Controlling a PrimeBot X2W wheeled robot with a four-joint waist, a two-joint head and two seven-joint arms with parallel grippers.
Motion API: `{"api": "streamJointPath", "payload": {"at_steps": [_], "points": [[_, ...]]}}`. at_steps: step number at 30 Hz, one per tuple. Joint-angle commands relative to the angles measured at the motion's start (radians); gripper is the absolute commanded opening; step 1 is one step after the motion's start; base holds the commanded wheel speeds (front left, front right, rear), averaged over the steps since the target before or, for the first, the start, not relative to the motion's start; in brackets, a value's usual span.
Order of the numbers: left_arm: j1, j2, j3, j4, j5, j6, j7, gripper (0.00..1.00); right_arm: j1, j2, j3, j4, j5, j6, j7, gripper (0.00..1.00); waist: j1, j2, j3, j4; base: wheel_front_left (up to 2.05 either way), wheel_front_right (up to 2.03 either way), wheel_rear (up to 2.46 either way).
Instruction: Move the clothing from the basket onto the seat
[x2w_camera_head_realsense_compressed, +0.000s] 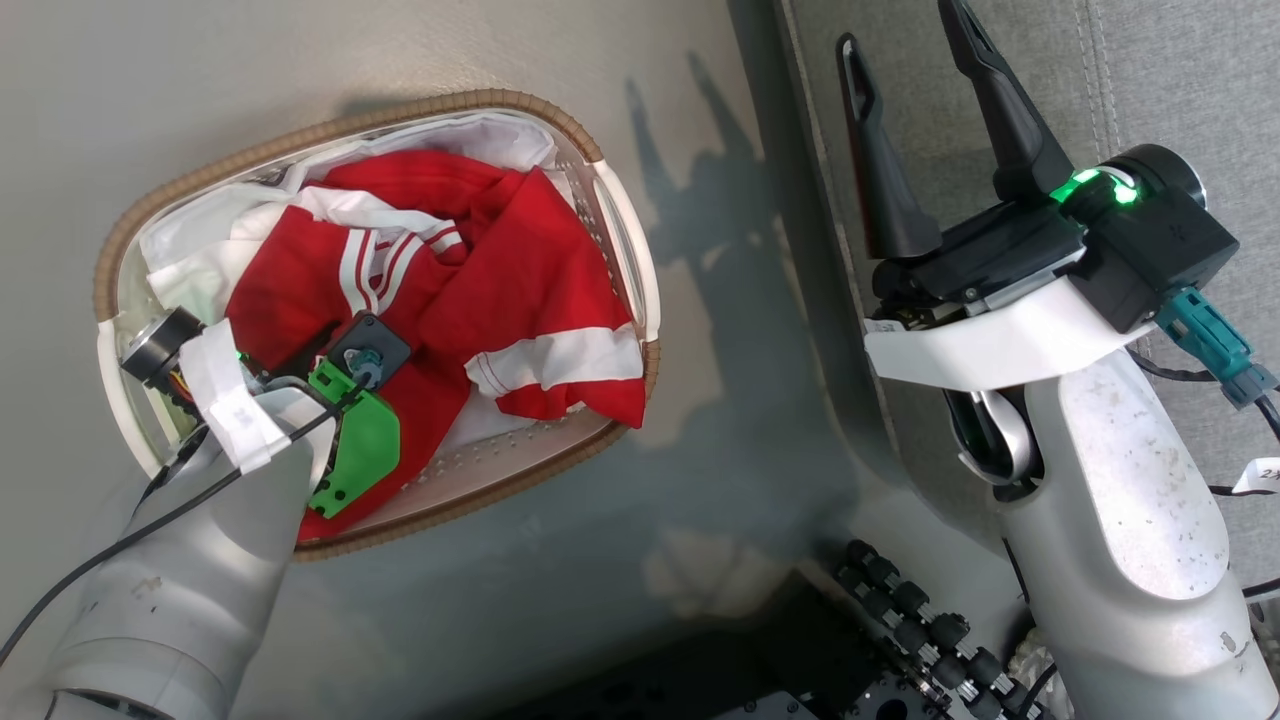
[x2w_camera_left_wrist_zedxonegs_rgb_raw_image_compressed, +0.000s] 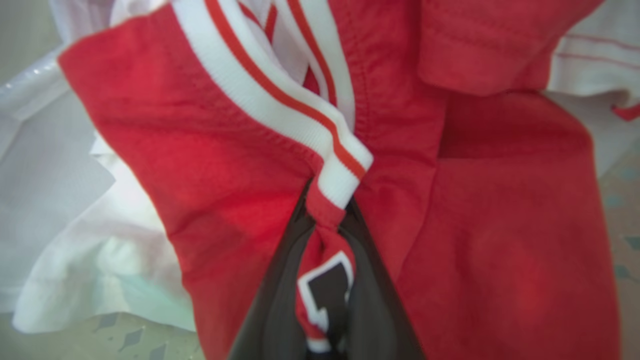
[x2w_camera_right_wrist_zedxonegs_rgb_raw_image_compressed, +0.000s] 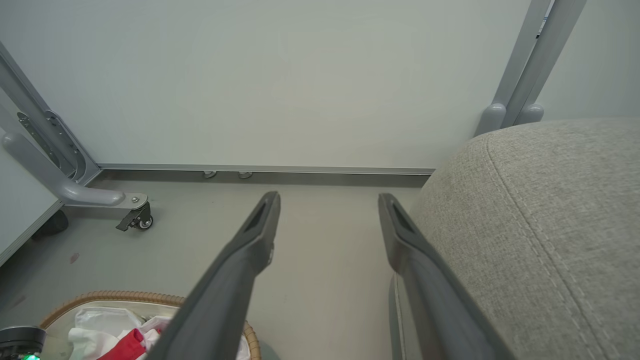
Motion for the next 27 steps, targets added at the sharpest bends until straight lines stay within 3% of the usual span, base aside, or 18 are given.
{"api": "streamJointPath", "payload": {"at_steps": [1,14,27], "points": [[-0.002,0.0,0.007,0.003,-0.015,-0.003,-0.02,0.0,-0.003,-0.003,-0.002,0.004,0.003,-0.001,-0.005,1.0,-0.0001,0.0,-0.013,0.005,0.0,0.0,0.0],[0.106,-0.069,0.097,-0.048,-0.158,-0.005,-0.131,0.0,0.046,-0.003,-0.004,0.093,-0.024,-0.001,-0.005,1.0,-0.0001,0.0,-0.222,0.07,0.0,0.0,0.0],[0.339,-0.085,0.206,-0.326,-0.266,0.016,-0.129,0.0,0.169,-0.004,-0.026,0.181,-0.043,-0.001,-0.005,1.0,-0.0001,0.0,-0.488,0.183,0.0,0.0,0.0]]}}
